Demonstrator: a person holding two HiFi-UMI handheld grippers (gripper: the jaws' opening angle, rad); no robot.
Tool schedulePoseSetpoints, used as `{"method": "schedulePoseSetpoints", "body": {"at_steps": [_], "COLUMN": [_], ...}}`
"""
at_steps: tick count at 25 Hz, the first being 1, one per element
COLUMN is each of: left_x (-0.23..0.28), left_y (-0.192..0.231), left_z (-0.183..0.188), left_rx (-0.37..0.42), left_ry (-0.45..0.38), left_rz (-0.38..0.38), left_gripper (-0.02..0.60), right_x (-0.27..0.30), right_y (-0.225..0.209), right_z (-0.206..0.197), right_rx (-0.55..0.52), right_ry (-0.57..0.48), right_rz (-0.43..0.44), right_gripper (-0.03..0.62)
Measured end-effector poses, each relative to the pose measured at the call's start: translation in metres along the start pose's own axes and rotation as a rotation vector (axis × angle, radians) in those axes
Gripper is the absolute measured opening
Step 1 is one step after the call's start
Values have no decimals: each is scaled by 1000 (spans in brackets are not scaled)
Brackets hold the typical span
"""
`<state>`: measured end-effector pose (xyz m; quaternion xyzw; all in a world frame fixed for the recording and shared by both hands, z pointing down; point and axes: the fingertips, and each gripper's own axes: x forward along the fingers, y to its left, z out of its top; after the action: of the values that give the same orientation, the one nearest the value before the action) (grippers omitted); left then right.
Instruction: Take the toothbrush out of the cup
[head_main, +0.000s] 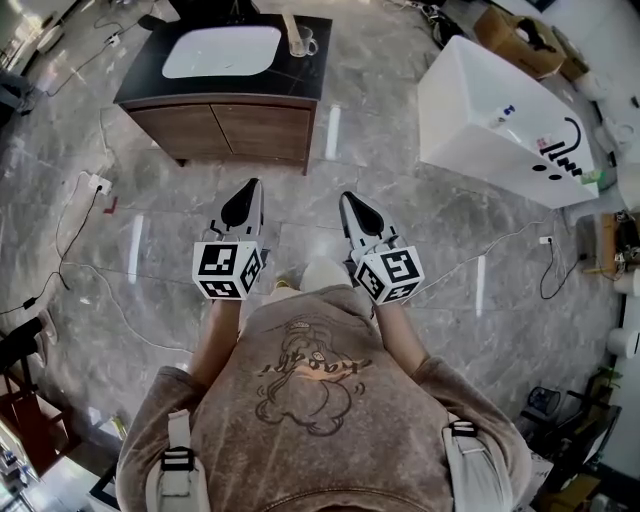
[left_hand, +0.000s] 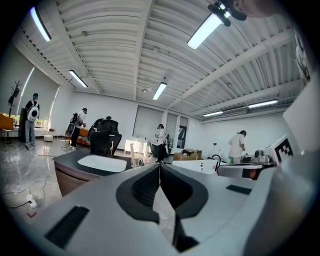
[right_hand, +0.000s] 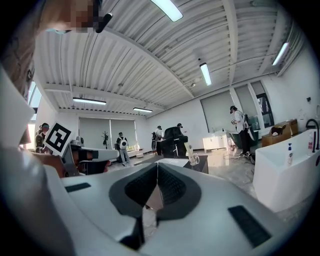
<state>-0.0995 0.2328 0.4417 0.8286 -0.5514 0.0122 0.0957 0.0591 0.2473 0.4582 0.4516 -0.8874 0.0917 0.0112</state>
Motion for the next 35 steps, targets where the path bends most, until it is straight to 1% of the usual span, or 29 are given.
{"method": "schedulePoseSetpoints", "body": {"at_steps": [5, 9, 16, 22, 26, 29, 35], "left_x": [9, 23, 66, 116, 156, 187, 246], "left_y": [14, 26, 54, 68, 75, 78, 95], "left_z": [0, 3, 10, 18, 19, 27, 45], "left_rx": [-7, -9, 5, 6, 0, -6, -2], "left_ry": [1, -4, -23, -20, -3, -7, -4], "left_rz": [-10, -8, -1, -11, -33, -47, -32], "left_gripper": [18, 18, 18, 18, 18, 18, 18], "right_x": [12, 31, 82, 126, 158, 182, 230], "right_y": [-3, -7, -32, -66, -90, -112, -156], "right_z": [0, 1, 3, 10, 17, 26, 48], "right_rx": [-1, -6, -1, 12, 10, 16, 29], "right_ry": [4, 4, -11, -11, -12, -14, -21], "right_rz": [-20, -15, -5, -2, -1, 1, 16], "right_gripper": [18, 18, 18, 18, 18, 18, 18]}}
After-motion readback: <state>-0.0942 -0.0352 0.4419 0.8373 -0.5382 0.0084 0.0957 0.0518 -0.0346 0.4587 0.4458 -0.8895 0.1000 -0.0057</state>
